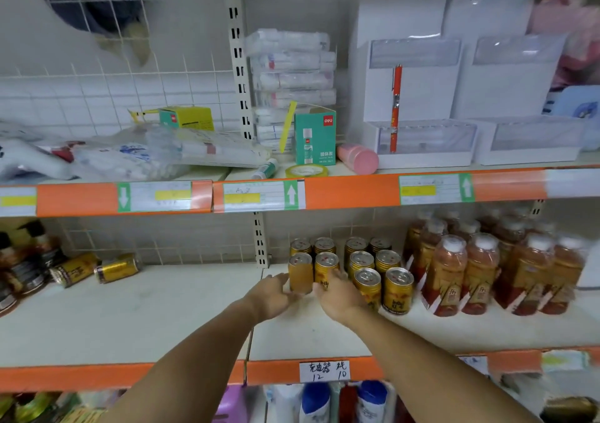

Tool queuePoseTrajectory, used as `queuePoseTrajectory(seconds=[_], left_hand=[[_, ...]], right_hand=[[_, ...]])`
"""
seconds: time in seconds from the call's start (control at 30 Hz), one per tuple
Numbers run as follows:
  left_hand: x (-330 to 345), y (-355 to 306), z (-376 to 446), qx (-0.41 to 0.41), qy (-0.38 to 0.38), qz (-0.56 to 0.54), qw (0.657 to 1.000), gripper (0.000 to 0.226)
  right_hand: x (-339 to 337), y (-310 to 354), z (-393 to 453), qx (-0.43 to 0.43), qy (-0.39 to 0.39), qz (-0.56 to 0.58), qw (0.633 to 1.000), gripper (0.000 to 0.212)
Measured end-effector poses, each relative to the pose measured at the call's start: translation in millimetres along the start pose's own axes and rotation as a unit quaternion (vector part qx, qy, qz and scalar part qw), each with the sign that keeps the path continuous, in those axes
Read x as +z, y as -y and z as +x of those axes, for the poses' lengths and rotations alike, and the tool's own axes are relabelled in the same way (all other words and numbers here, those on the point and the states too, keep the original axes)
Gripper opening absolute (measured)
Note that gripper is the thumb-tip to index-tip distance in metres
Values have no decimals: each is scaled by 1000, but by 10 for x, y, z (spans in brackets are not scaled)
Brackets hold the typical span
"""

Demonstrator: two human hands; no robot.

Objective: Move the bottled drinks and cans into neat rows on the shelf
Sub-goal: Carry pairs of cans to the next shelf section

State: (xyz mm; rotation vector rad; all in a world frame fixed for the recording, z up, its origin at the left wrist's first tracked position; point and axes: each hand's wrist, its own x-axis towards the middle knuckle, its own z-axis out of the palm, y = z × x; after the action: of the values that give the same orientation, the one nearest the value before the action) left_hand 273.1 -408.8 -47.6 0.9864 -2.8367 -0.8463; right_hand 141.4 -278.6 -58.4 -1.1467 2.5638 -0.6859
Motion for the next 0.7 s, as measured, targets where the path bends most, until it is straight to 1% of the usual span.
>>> queuePoseTrajectory(seconds=[0.1,0.2,0.27,0.33,0.5,0.7], left_hand=[[-136,94,-163,15,-9,43,999,78],[-311,199,-321,31,-20,68,997,80],[-461,301,-462,31,-34,77,996,87],[-642,429,-610,23,-45,93,994,92],[-1081,832,-1038,-5,-75,124,989,93],[-1502,1444,-1651,-75,-105,146,981,93]], right_hand=[[-148,78,-92,-35,12,-109,993,68],[-286,183,-153,-56,28,-166,984,76],[-328,314,-202,-72,37,-197,977,82],[-356,477,-251,-77,47,-206,974,85],[-313,879,-373,-110,42,-223,968,82],[-162,1389,-441,-151,33,-232,960,77]])
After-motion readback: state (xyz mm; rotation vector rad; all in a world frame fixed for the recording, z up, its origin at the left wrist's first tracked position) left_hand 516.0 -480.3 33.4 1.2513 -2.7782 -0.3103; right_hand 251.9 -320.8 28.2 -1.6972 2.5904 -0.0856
